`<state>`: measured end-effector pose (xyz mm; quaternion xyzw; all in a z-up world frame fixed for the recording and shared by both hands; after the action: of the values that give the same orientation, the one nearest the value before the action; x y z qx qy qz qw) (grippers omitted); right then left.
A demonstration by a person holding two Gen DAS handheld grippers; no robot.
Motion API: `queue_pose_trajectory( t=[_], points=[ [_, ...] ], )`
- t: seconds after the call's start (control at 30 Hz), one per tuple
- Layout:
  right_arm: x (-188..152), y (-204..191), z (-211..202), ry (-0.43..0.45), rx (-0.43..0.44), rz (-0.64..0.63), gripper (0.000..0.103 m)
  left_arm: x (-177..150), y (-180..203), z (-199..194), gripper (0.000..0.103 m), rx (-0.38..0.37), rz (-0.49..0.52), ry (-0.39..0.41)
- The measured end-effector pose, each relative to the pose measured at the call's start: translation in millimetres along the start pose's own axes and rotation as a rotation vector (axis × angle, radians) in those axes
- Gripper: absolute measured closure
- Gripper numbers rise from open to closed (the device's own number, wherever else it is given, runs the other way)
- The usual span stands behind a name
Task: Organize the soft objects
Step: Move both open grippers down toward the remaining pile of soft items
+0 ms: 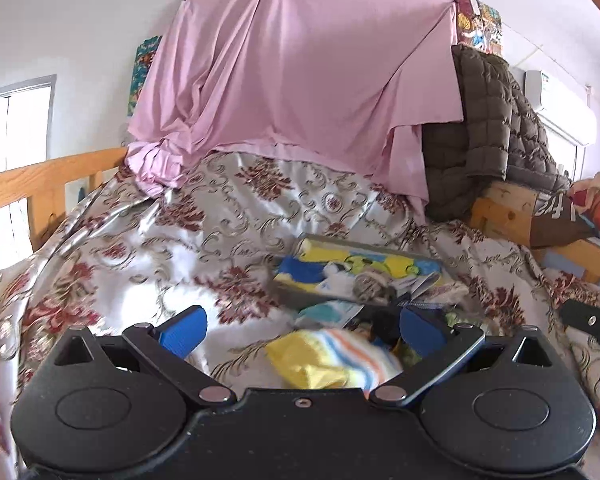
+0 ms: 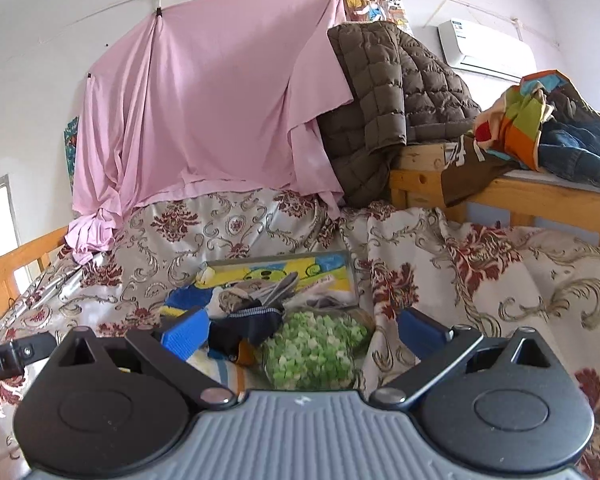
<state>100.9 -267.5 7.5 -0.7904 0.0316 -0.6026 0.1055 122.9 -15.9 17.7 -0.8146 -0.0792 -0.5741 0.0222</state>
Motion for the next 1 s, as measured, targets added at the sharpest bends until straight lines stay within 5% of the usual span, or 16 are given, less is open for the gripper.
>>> queue_pose_trajectory(
  t=[0.27, 0.53, 1.0],
  points=[
    [-14.9, -9.6, -9.4, -0.079, 0.017, 0.01, 0.0, -25.1, -16.7, -12.6, 0.001, 0.024, 0.02, -0.08],
    [-29.2, -18.2, -13.8, -0.171, 0.013, 0.022, 0.0, -34.8, -12.4, -31.2, 0.001, 0.051, 0.074, -0.049],
    [-41.7, -24.3, -1.7, -0.297, 0.016, 0.008, 0.0, -45.9, -5.1, -27.3, 0.001, 0.051, 0.12, -0.132]
  ],
)
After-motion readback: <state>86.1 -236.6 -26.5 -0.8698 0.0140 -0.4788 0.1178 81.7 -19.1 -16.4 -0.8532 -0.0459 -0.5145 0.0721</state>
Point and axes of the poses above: each gripper's, at about its wrist camera, not at the fingertips, and z roughly the way its jaws point, y to its right, x to its top, the point moved 3 cm from there along z, roughly the way its jaws point, and after that the axes turned 9 degrees about x, right-handed, at the moved point
